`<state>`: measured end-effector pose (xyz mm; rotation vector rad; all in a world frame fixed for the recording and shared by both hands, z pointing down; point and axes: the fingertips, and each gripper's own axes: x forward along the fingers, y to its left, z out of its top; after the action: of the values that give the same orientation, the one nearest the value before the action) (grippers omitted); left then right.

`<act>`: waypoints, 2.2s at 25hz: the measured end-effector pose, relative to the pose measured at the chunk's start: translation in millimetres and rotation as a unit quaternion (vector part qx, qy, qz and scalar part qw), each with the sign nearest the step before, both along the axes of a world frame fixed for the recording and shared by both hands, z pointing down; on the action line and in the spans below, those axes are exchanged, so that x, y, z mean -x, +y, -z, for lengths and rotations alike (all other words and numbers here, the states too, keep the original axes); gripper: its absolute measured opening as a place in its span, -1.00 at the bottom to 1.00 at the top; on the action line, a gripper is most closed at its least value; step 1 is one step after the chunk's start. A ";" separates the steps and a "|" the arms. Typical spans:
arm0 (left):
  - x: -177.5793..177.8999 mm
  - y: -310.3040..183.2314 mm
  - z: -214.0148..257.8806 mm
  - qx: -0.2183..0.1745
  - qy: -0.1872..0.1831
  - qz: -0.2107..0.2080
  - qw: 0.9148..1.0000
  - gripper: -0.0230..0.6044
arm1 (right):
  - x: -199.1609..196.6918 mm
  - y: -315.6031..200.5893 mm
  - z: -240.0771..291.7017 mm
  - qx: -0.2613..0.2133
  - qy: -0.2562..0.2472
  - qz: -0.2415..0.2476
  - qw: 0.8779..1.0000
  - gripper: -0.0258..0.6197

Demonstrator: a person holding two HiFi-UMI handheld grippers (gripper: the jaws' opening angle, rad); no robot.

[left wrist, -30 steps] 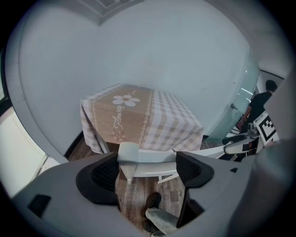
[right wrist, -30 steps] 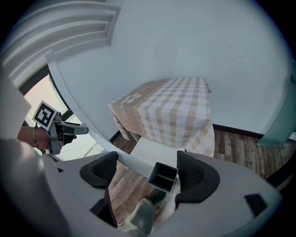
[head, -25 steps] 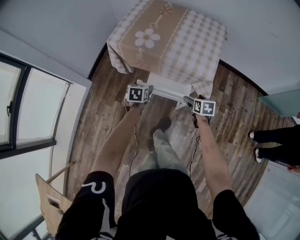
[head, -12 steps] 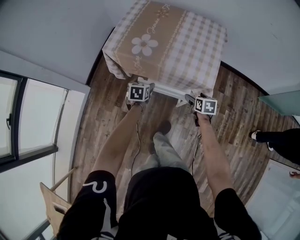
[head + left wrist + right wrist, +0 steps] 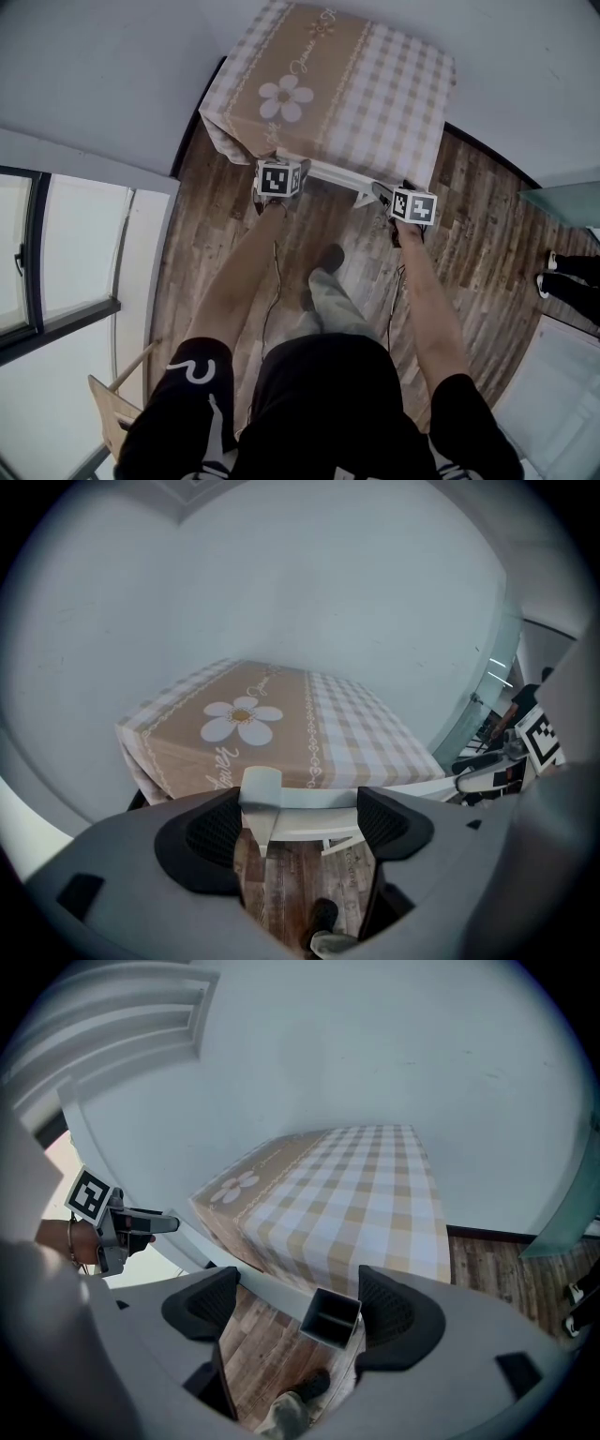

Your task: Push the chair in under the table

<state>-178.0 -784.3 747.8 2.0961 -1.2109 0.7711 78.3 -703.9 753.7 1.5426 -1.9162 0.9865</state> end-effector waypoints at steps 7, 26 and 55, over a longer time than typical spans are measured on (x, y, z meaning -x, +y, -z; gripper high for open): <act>-6.3 -29.0 -0.8 -0.001 0.002 0.000 1.000 0.31 | -5.4 -25.8 0.0 -0.006 0.000 -0.007 1.000 0.38; -17.7 -66.8 2.3 0.028 -0.011 0.001 1.000 0.31 | -15.0 -61.6 0.7 -0.003 -0.022 0.000 1.000 0.38; 13.8 -98.8 138.6 -0.064 0.138 0.027 0.988 0.13 | -14.8 -69.9 122.8 -0.114 0.031 -0.088 0.989 0.23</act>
<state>-191.8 -883.1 609.2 2.1779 -1.1835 0.3706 93.1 -773.8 630.9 1.8764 -1.9289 0.8007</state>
